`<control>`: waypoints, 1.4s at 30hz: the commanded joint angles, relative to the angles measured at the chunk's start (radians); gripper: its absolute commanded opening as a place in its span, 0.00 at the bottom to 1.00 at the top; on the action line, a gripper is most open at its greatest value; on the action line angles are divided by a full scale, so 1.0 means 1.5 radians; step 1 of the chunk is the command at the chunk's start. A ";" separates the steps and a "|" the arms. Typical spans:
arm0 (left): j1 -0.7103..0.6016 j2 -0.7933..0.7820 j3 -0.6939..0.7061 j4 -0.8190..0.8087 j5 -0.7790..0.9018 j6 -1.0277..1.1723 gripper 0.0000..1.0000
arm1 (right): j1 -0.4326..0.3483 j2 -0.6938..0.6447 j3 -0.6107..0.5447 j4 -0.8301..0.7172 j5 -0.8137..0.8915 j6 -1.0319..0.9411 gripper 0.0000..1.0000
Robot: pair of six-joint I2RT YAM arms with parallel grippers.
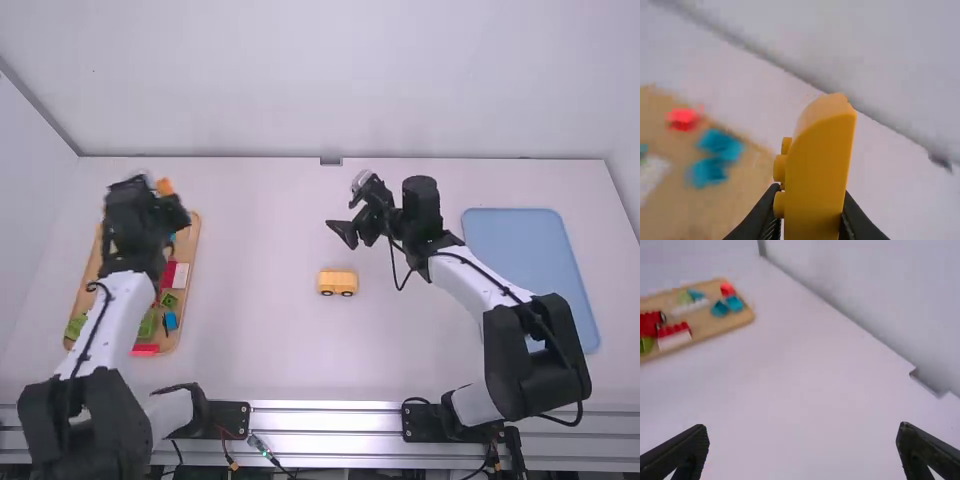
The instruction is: Assemble lego blocks to make yellow taxi
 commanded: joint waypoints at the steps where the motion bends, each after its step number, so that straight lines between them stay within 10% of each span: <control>1: -0.108 -0.033 -0.050 0.039 0.021 0.158 0.25 | 0.002 -0.005 0.005 0.031 -0.022 0.168 0.99; 7: -0.268 -0.028 -0.101 0.111 0.010 0.227 0.19 | 0.002 0.045 0.005 0.170 -0.179 0.257 1.00; 18: -0.308 0.005 -0.142 0.239 0.051 0.156 0.20 | 0.009 0.153 0.005 0.384 -0.276 0.378 0.93; 42: -0.366 0.154 -0.128 0.431 0.080 0.047 0.17 | 0.050 0.154 0.005 0.368 -0.151 0.382 0.92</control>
